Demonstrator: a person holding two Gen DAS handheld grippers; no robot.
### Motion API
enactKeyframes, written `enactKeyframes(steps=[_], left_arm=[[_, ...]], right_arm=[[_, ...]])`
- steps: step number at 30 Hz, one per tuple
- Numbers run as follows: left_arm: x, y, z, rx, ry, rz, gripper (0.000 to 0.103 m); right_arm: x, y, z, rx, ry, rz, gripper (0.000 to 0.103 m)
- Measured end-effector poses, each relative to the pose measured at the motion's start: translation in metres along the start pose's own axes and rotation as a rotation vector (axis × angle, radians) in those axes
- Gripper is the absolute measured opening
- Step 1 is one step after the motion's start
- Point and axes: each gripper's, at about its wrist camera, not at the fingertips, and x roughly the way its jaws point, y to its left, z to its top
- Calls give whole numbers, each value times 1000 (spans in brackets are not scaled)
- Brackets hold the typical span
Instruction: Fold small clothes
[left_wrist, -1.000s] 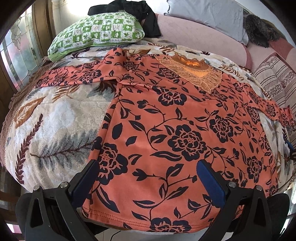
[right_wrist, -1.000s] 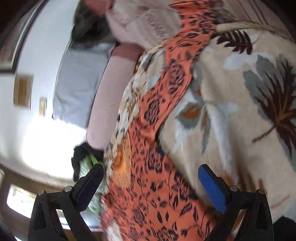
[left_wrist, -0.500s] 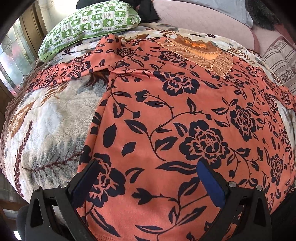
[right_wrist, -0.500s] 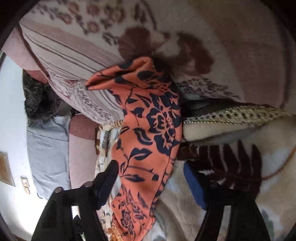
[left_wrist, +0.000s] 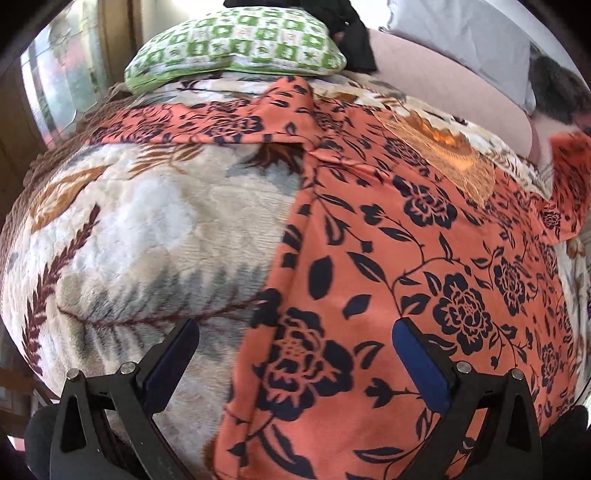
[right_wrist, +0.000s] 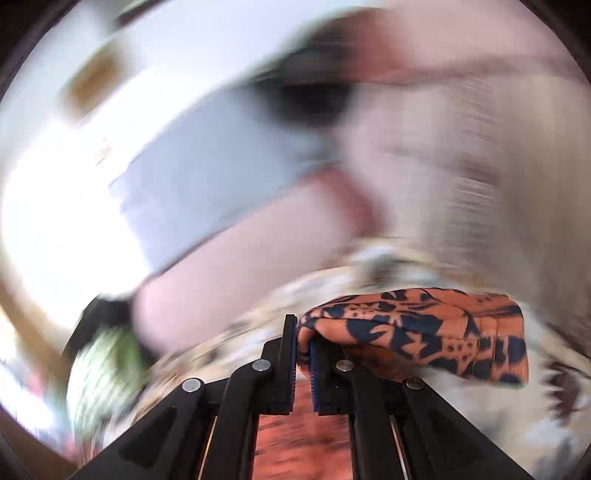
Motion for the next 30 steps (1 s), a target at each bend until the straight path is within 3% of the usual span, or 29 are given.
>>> enactKeyframes(steps=[2,4,6,7,8,9,11,17,21,23,26,28,30], left_arm=[[-4,11,0,-25,-13,0,103],[-9,22,1,-47,-26,-4,103],[-12,33,1,-68,-32,-3,103],[-13,37,1,-77,-32,-4,103],[-15,42,0,-84,-35,-6,103],[-17,45,-1,-89,-42,-5,103],[-18,48,-1,-89,-48,2,103],[-16,26,12,-41,-50,-29,103],[-18,19,36,-40,-55,-81,103],[-15,34,59,-121,-45,-145,103],[-1,82,102,-323,-55,-256,103],[15,122,128,-461,-64,-335,103],[35,165,152,-595,-82,-336,103]], right_arm=[[20,77,-38,-106,73,94,6],[55,137,-100,-167,227,173,10],[95,163,-160,-221,381,181,45],[113,169,-197,-264,479,163,96],[121,165,-221,-276,536,150,101],[124,155,-237,-263,570,144,101],[108,128,-242,-184,548,160,101],[60,61,-185,-40,428,137,101],[50,26,-166,48,422,172,101],[45,4,-176,85,448,174,101],[57,-25,-203,123,524,119,101],[54,-33,-210,127,484,167,101],[56,-28,-212,85,487,169,101]])
